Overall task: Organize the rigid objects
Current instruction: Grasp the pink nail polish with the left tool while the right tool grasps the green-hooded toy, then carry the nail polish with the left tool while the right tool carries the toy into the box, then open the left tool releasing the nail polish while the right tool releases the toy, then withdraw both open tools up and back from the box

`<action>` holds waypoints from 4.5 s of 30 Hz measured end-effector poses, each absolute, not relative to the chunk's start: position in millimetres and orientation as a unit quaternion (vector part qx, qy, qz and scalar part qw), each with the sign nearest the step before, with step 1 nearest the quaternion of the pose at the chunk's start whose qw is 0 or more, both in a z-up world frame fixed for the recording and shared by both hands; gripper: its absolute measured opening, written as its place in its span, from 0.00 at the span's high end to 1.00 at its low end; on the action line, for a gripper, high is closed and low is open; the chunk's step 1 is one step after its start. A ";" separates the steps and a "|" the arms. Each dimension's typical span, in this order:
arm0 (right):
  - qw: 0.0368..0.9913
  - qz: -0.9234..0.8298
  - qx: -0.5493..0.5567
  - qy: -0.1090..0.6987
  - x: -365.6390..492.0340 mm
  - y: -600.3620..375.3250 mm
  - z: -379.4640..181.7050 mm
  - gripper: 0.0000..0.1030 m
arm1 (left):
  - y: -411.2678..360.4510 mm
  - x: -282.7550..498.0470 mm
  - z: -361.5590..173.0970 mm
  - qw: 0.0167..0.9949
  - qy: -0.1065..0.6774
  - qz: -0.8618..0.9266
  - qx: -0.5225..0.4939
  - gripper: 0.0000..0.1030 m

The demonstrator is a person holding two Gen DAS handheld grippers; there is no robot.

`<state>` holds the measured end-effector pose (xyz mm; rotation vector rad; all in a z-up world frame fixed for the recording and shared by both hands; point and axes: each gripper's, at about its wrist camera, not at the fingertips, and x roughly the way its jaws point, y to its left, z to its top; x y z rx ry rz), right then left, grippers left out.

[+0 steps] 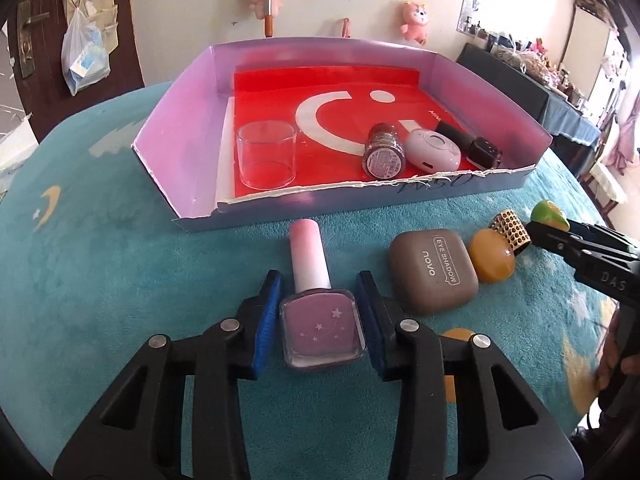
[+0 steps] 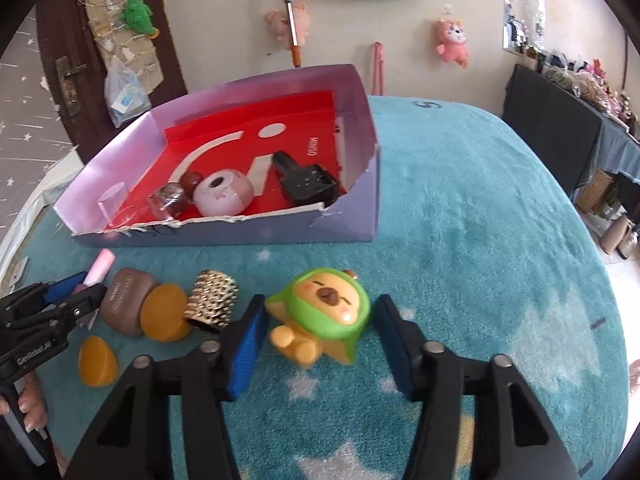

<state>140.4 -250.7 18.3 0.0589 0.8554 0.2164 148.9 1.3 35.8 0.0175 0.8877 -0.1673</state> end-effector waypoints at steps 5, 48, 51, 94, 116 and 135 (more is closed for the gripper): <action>0.904 0.116 0.042 0.409 133.0 -253.2 21.1 0.50 | 0.8 143.6 42.9 0.901 0.424 -0.091 -0.004 0.66; 0.840 0.280 0.017 0.464 303.9 -188.0 74.0 0.50 | -24.0 295.4 83.9 0.880 0.449 -0.150 0.045 0.66; 0.825 0.280 0.010 0.490 319.0 -181.8 63.4 0.50 | -26.8 301.4 76.2 0.873 0.460 -0.150 0.056 0.66; 0.797 0.237 -0.054 0.552 343.2 -157.2 37.6 0.49 | -26.0 320.6 45.2 0.854 0.505 -0.114 0.053 0.53; 0.800 0.240 -0.043 0.548 344.3 -164.7 41.4 0.44 | -21.8 310.2 63.5 0.872 0.477 -0.101 0.052 0.41; 0.855 0.240 -0.010 0.460 273.1 -201.2 125.6 0.30 | -12.1 228.2 126.5 0.923 0.374 -0.090 0.023 0.22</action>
